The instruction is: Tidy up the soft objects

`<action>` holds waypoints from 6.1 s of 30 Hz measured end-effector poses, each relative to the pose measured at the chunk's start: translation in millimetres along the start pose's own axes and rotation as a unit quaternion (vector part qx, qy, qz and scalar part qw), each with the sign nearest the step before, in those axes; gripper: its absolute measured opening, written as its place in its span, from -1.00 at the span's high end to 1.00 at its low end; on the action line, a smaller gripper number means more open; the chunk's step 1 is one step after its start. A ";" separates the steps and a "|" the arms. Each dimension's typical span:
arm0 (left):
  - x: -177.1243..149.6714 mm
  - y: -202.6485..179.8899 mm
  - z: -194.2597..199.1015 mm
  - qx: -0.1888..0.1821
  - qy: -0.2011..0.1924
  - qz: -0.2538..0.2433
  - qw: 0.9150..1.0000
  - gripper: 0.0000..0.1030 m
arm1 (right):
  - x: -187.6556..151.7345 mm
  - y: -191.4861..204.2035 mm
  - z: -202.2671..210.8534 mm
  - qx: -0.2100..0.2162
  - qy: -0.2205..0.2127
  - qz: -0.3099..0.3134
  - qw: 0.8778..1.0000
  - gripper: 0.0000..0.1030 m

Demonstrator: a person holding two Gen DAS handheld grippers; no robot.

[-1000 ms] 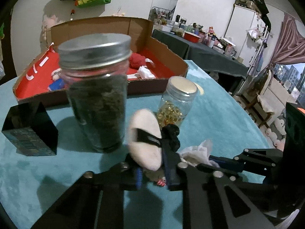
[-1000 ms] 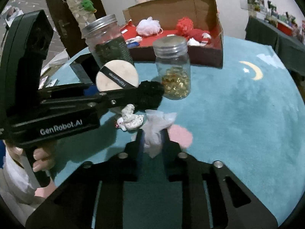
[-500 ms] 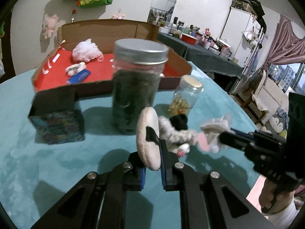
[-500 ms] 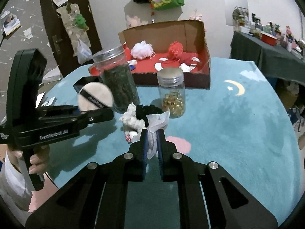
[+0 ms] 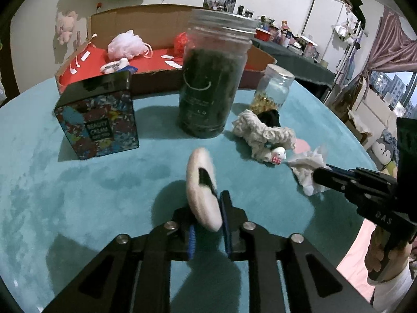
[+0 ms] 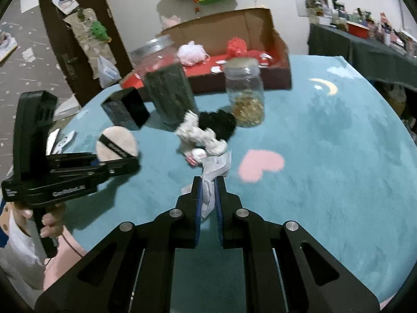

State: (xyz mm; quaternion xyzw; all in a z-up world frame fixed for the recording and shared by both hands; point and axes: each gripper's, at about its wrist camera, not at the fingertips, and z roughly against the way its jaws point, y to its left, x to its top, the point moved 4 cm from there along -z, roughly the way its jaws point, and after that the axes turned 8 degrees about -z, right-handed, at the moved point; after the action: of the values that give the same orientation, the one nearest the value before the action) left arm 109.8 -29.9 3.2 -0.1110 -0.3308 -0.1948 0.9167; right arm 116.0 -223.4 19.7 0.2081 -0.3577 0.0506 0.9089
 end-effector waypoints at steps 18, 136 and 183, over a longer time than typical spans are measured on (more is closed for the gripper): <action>-5.2 22.4 9.1 0.084 -0.013 -0.036 0.996 -0.38 | -3.1 -11.4 8.5 -0.035 -0.033 -0.010 0.999 -0.74; 236.9 124.3 -147.8 0.012 0.120 -0.111 0.986 0.10 | 266.9 -0.2 -239.9 0.020 0.194 0.071 0.978 0.55; 236.9 134.0 -54.3 0.050 0.015 -0.064 0.997 -0.77 | 282.0 16.9 -187.7 -0.022 0.140 0.064 0.988 -0.32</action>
State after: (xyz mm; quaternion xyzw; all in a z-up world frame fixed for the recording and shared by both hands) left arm 365.2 5.4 106.0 -0.0404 -0.3333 -0.2375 0.9115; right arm 438.4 -146.3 91.4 0.1557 -0.2409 0.1293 0.9492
